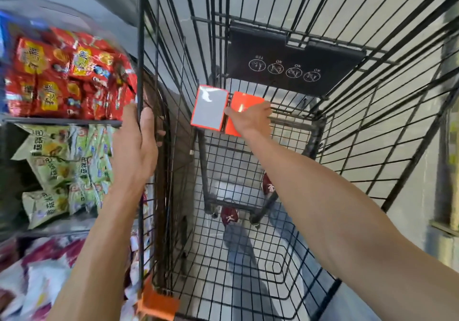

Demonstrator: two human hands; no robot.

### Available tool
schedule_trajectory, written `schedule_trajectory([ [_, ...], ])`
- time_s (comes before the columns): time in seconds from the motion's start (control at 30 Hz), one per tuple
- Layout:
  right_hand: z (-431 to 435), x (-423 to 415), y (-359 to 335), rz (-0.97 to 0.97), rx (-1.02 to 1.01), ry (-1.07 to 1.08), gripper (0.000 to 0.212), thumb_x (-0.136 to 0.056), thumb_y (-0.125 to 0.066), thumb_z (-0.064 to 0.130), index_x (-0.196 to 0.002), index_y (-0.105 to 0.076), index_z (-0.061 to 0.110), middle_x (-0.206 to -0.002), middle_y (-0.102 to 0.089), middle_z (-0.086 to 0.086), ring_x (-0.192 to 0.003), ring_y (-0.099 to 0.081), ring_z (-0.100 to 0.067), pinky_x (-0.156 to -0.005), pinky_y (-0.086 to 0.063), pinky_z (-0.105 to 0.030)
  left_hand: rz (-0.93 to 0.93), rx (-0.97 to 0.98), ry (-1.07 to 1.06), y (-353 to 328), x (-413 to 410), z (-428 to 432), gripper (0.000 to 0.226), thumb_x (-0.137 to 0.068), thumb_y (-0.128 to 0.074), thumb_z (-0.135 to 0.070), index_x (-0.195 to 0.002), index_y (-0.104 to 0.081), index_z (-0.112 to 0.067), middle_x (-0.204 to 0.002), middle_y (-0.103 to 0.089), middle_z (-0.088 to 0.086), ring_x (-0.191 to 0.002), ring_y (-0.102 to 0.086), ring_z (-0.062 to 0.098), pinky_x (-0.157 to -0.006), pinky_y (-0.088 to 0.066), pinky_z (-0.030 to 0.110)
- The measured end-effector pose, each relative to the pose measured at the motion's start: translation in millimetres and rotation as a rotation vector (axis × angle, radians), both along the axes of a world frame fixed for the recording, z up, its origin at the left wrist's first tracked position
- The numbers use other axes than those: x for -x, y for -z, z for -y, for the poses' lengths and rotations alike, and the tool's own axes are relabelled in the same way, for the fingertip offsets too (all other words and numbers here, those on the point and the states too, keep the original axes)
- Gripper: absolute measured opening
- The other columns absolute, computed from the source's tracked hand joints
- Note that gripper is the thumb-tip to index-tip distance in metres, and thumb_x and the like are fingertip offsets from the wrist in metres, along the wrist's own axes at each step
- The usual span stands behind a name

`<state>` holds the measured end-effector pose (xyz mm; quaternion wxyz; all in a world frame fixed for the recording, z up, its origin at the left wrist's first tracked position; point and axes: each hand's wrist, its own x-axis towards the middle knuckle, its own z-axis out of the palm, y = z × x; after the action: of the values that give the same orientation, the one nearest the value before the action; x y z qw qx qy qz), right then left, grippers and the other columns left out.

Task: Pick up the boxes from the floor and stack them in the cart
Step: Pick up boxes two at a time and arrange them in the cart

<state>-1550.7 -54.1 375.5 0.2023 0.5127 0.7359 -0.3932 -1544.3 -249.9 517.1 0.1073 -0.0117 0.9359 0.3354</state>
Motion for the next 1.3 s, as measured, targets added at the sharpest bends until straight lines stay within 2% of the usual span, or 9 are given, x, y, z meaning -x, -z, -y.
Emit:
schedule_trajectory([
  [0.1,3,0,6,-0.012,0.022,0.01,0.103,-0.066,-0.08,0.056,-0.139,-0.027,0.006,-0.139,-0.04,-0.014,-0.124,-0.048,-0.034,-0.094,-0.044,-0.041,0.021,-0.005,-0.021,1,0,-2,0.036,-0.108,-0.028,-0.024,-0.118,-0.049,0.004,-0.072,-0.042,-0.016,-0.064,-0.049,-0.025,-0.056,-0.036,0.0],
  [0.2,2,-2,10,-0.032,0.012,-0.01,0.087,-0.075,-0.075,0.051,-0.136,-0.032,0.006,-0.138,-0.043,-0.015,-0.125,-0.047,-0.033,-0.096,-0.043,-0.04,-0.02,0.022,-0.022,3,2,-1,0.03,-0.108,-0.028,-0.029,-0.104,-0.046,-0.006,-0.063,-0.042,-0.012,-0.055,-0.049,-0.012,-0.047,-0.03,0.015],
  [0.3,-8,-3,5,-0.032,0.067,-0.029,0.07,-0.085,-0.065,0.04,-0.137,-0.034,0.005,-0.138,-0.042,-0.015,-0.124,-0.05,-0.035,-0.096,-0.044,-0.039,-0.04,0.067,-0.004,0,1,0,0.024,-0.108,-0.027,-0.032,-0.106,-0.044,-0.014,-0.065,-0.04,-0.012,-0.057,-0.046,-0.003,-0.054,-0.02,0.03],
  [0.37,-17,-5,-6,-0.029,0.097,-0.074,0.067,-0.084,-0.065,0.038,-0.136,-0.037,0.005,-0.136,-0.045,-0.014,-0.12,-0.054,-0.034,-0.096,-0.048,-0.039,-0.041,0.099,0.009,-1,1,0,0.025,-0.107,-0.026,-0.034,-0.107,-0.042,-0.015,-0.066,-0.041,-0.011,-0.058,-0.043,0.003,-0.051,-0.024,0.031],
  [0.53,-46,-16,-50,-0.02,0.016,-0.36,0.056,-0.075,-0.063,0.049,-0.115,-0.061,0.01,-0.115,-0.063,-0.01,-0.107,-0.062,-0.03,-0.088,-0.054,-0.04,0.088,0.285,0.149,-12,8,5,0.042,-0.106,-0.025,-0.039,-0.127,-0.036,-0.004,-0.069,-0.052,0.009,-0.065,-0.053,0.035,-0.058,-0.034,0.039],
  [0.63,-60,-26,-90,0.041,-0.074,-0.622,0.052,-0.083,-0.059,0.05,-0.118,-0.059,0.011,-0.121,-0.057,-0.012,-0.115,-0.054,-0.032,-0.093,-0.05,-0.044,0.182,0.512,0.281,-33,14,8,0.058,-0.104,-0.026,-0.046,-0.138,-0.028,0.001,-0.088,-0.061,0.032,-0.087,-0.062,0.049,-0.068,-0.042,0.046],
  [0.83,-81,-56,-174,0.014,-0.172,-0.738,0.053,-0.087,-0.054,0.053,-0.121,-0.061,0.014,-0.124,-0.061,-0.01,-0.114,-0.055,-0.032,-0.097,-0.048,-0.045,0.246,0.625,0.439,-68,19,3,0.071,-0.1,-0.037,-0.049,-0.148,-0.02,0.001,-0.145,-0.041,0.027,-0.125,-0.05,0.044,-0.098,-0.045,0.053],
  [1.0,-84,-116,-235,-0.006,-0.378,-0.748,0.052,-0.09,-0.055,0.043,-0.132,-0.051,0.013,-0.129,-0.054,-0.013,-0.121,-0.049,-0.032,-0.103,-0.042,-0.053,0.016,0.88,0.66,-118,-7,-18,0.051,-0.098,-0.041,-0.041,-0.142,-0.036,-0.015,-0.14,-0.046,0.016,-0.127,-0.047,0.037,-0.095,-0.044,0.047],
  [1.3,-69,-246,-310,0.024,-0.497,-0.6,0.048,-0.09,-0.054,0.054,-0.118,-0.057,0.015,-0.12,-0.057,-0.012,-0.113,-0.053,-0.032,-0.096,-0.047,-0.049,-0.281,0.93,1.011,-199,-81,-82,0.045,-0.097,-0.044,-0.04,-0.134,-0.047,-0.015,-0.128,-0.057,0.012,-0.119,-0.053,0.032,-0.092,-0.045,0.045],
])
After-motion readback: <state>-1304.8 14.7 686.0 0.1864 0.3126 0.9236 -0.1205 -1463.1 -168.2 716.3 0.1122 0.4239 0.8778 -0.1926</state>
